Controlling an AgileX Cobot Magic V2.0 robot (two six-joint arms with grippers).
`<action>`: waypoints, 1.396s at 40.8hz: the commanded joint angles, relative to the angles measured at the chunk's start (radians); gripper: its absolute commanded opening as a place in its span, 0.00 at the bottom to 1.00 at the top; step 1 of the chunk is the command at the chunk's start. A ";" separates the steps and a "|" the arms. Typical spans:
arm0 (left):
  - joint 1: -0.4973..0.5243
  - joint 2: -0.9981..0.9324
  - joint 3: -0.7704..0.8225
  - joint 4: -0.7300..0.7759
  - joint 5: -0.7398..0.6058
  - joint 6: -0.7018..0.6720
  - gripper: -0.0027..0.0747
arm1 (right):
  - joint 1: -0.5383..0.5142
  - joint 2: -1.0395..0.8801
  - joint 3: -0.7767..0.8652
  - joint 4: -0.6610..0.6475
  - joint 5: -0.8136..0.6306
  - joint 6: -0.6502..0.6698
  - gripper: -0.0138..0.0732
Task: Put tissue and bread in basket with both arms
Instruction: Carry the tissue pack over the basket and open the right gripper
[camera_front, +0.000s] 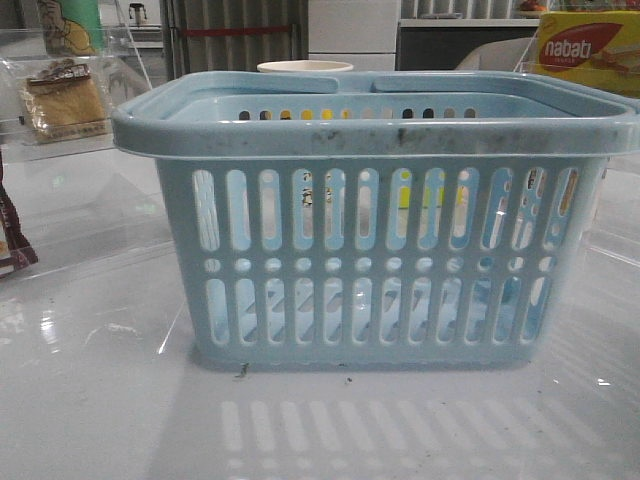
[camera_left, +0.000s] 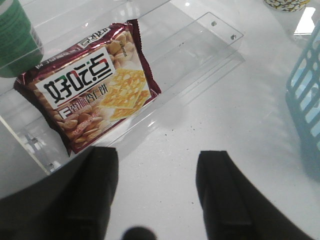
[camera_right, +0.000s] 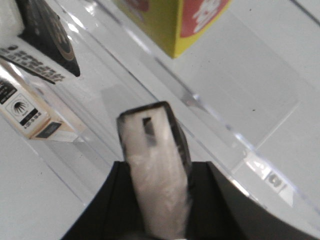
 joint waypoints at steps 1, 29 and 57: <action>-0.007 -0.005 -0.029 0.001 -0.072 -0.003 0.58 | 0.003 -0.111 -0.062 0.015 0.013 -0.001 0.37; -0.007 -0.005 -0.029 0.001 -0.074 -0.003 0.58 | 0.472 -0.407 0.099 0.322 0.029 -0.303 0.37; -0.007 -0.005 -0.029 0.001 -0.074 -0.003 0.58 | 0.614 -0.351 0.286 0.378 -0.111 -0.321 0.84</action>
